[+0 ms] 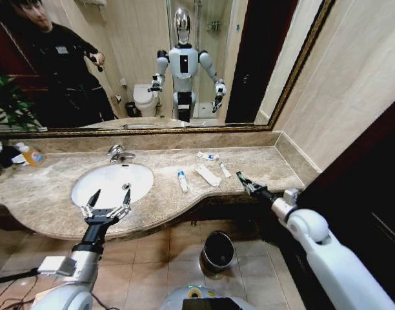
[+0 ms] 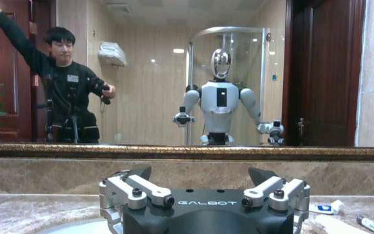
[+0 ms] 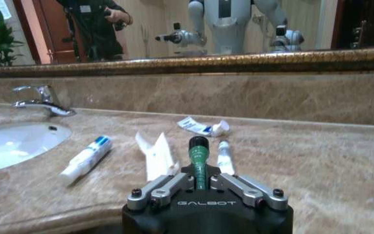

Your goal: Pick up the trash from the sink and place it in the trash bin.

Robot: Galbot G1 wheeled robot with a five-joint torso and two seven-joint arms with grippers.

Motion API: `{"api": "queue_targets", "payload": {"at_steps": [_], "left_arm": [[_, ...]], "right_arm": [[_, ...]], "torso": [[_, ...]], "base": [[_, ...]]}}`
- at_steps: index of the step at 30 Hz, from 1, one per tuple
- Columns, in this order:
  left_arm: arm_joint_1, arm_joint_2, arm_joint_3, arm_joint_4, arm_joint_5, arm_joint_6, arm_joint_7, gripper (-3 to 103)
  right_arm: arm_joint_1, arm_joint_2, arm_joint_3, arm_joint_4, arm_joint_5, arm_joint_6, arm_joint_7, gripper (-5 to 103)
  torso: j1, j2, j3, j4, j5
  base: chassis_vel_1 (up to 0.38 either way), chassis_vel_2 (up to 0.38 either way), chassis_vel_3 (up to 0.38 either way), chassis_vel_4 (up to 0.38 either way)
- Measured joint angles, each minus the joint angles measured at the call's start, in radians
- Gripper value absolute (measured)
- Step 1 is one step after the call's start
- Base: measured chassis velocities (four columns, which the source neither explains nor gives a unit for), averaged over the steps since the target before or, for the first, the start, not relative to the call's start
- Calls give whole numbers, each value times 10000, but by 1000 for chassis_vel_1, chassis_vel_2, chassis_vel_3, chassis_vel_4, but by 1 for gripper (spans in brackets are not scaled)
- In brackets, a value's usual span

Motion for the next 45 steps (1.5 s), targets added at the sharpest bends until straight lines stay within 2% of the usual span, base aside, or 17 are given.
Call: {"api": "queue_targets", "payload": {"at_steps": [5, 8, 14, 21, 33, 38, 43, 45], "left_arm": [[0, 0, 0, 0, 0, 0, 0, 100], [0, 0, 0, 0, 0, 0, 0, 100], [0, 0, 0, 0, 0, 0, 0, 100], [0, 0, 1, 0, 0, 0, 0, 100], [0, 0, 0, 0, 0, 0, 0, 100], [0, 0, 0, 0, 0, 0, 0, 100], [0, 0, 0, 0, 0, 0, 0, 100], [0, 0, 0, 0, 0, 0, 0, 100]], "right_arm": [[-600, 465, -26, 133, -493, 413, -85, 8], [-1131, 965, -167, 20, -1012, 1040, -180, 8], [-1550, 1366, -198, -251, -1420, 1479, -413, 8], [-1689, 2212, -413, -1750, -2572, 2212, -833, 8], [-729, 3612, -786, -4505, -3805, 2730, -984, 8], [-94, 4427, -736, -6465, -4839, 3454, -984, 8], [108, 4666, -706, -7180, -5120, 3665, -930, 8], [353, 4860, -669, -7805, -5509, 3984, -826, 8]], "torso": [[0, -1, 0, 0, -1], [0, -1, 0, 0, -1], [1, -1, 0, 0, -1], [1, -1, 1, -1, 1], [1, -1, 1, 0, -1], [1, -1, 2, 0, 0], [1, -1, 1, 0, 0], [1, -1, 1, 0, -2]], "base": [[0, 0, 0, 0], [0, 0, 0, 0], [0, 0, 0, 0], [0, 0, 0, 0], [0, 0, 0, 0], [0, 0, 0, 0], [0, 0, 0, 0], [0, 0, 0, 0]]}}
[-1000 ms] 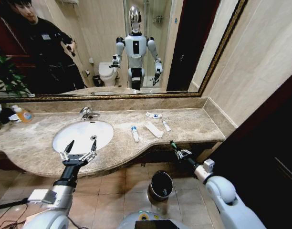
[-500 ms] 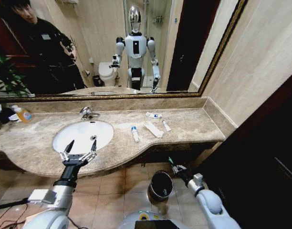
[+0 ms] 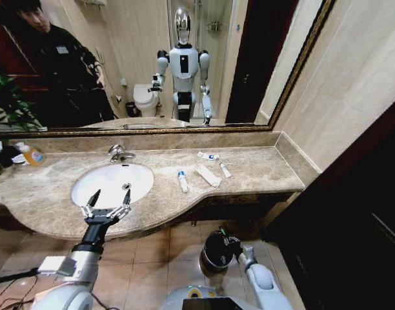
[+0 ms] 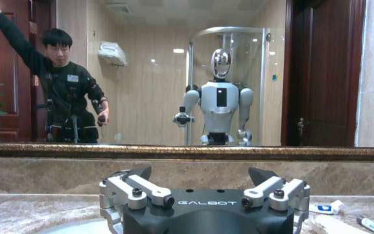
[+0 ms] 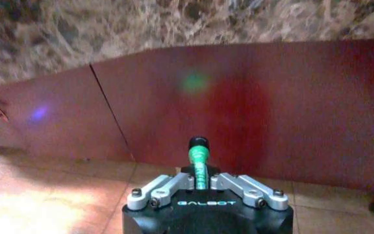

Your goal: Pick up the trash from the sink and place it in the trash bin.

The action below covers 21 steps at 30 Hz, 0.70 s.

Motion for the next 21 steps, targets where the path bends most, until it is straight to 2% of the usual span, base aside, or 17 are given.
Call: {"api": "queue_targets", "payload": {"at_steps": [10, 11, 14, 15, 17, 19, 20, 21], "left_arm": [[0, 0, 0, 0, 0, 0, 0, 100], [0, 0, 0, 0, 0, 0, 0, 100], [0, 0, 0, 0, 0, 0, 0, 100], [0, 0, 0, 0, 0, 0, 0, 100], [0, 0, 0, 0, 0, 0, 0, 100], [0, 0, 0, 0, 0, 0, 0, 100], [0, 0, 0, 0, 0, 0, 0, 100], [0, 0, 0, 0, 0, 0, 0, 100]], "right_arm": [[872, 277, 110, -1960, -793, 596, 645, 8], [932, 282, 110, -2164, -944, 642, 728, 5], [1061, 306, 109, -2583, -1262, 844, 892, 19], [1061, 306, 109, -2583, -1262, 844, 892, 19], [1118, 356, 101, -2693, -1345, 900, 993, 30], [1130, 378, 100, -2700, -1353, 900, 1029, 30], [1145, 399, 98, -2701, -1354, 900, 1066, 35], [1168, 415, 98, -2704, -1353, 898, 1121, 46]], "torso": [[1, 0, 0, 0, 2], [0, 0, 0, 0, 2], [0, 0, 0, 0, 1], [0, 0, 0, 0, 1], [1, 0, 0, 0, 2], [0, 0, 0, 0, 2], [1, 0, 0, 0, 2], [1, 0, 0, 1, 2]], "base": [[0, 0, 0, 0], [0, 0, 0, 0], [0, 0, 0, 0], [0, 0, 0, 0], [0, 0, 0, 0], [0, 0, 0, 0], [0, 0, 0, 0], [0, 0, 0, 0]]}}
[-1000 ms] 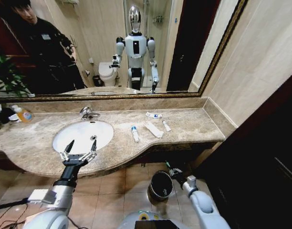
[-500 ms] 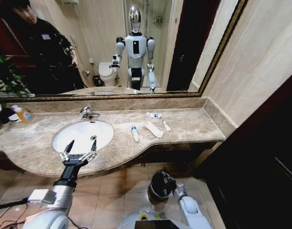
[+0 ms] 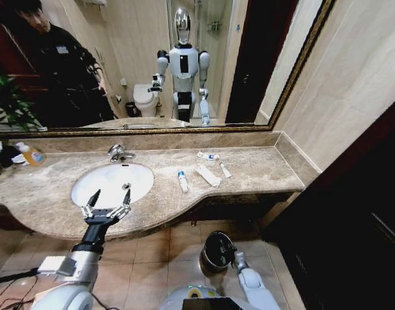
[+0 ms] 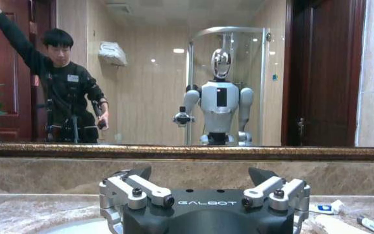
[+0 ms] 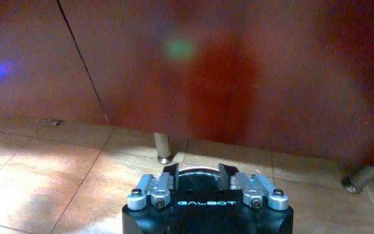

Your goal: Pick up the trash from the sink and place it in the trash bin.

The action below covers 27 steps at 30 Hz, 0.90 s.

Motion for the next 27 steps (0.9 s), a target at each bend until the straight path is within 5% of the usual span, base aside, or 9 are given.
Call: {"api": "queue_targets", "payload": {"at_steps": [2, 16, 27], "left_arm": [[0, 0, 0, 0, 0, 0, 0, 100], [0, 0, 0, 0, 0, 0, 0, 100], [0, 0, 0, 0, 0, 0, 0, 100]], "right_arm": [[5, 0, 0, 0, 1, -2, 11, 46], [-1, -29, -3, -107, 68, -13, 45, 98], [-44, -15, -9, -86, 81, -35, 59, 100]], "torso": [[0, 0, 0, 0, 0], [0, 0, 0, 0, 0], [0, 0, 0, 0, 0]], "base": [[0, 0, 0, 0], [0, 0, 0, 0], [0, 0, 0, 0]]}}
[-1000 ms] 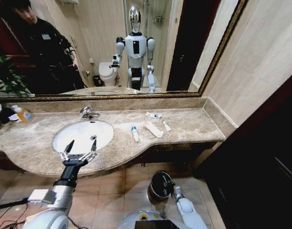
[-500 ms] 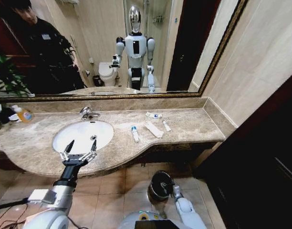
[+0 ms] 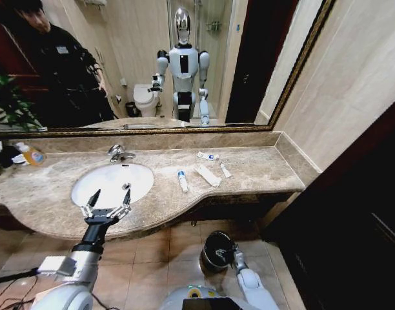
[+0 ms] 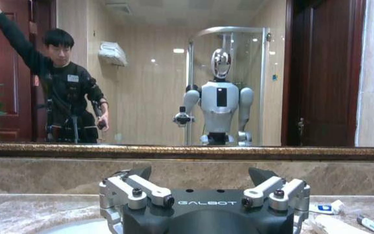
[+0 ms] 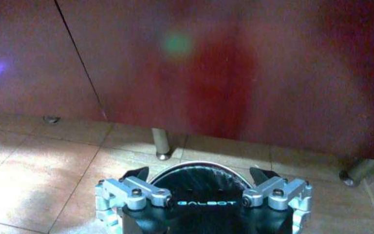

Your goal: Pick up the trash from the sink and place it in the trash bin.

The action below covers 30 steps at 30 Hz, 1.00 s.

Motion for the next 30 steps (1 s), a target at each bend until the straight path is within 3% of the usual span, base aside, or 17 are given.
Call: {"api": "queue_targets", "payload": {"at_steps": [5, 14, 20, 25, 30], "left_arm": [[0, 0, 0, 0, 0, 0, 0, 100], [0, 0, 0, 0, 0, 0, 0, 100], [0, -1, 0, 0, 0, 0, 0, 100], [0, 0, 0, 0, 0, 0, 0, 100], [0, 0, 0, 0, 0, 0, 0, 100]], "right_arm": [[-123, -18, -5, 290, 49, -88, 3, 100], [-873, -157, 9, 2062, 591, -892, -382, 100], [-1498, -359, -11, 3772, 1174, -1270, -428, 100], [-2283, -604, 58, 5855, 2030, -1481, -934, 100], [-2774, -841, 122, 7820, 2625, -1971, -569, 100]], "torso": [[0, 0, 0, 0, 0], [0, 0, 0, 0, 1], [0, 0, 0, 0, 0], [0, 0, 0, 0, 2], [0, 0, 0, -1, 3]], "base": [[0, 0, 0, 0], [0, 0, 0, 0], [0, 0, 0, 0], [0, 0, 0, 0], [0, 0, 0, 0]]}}
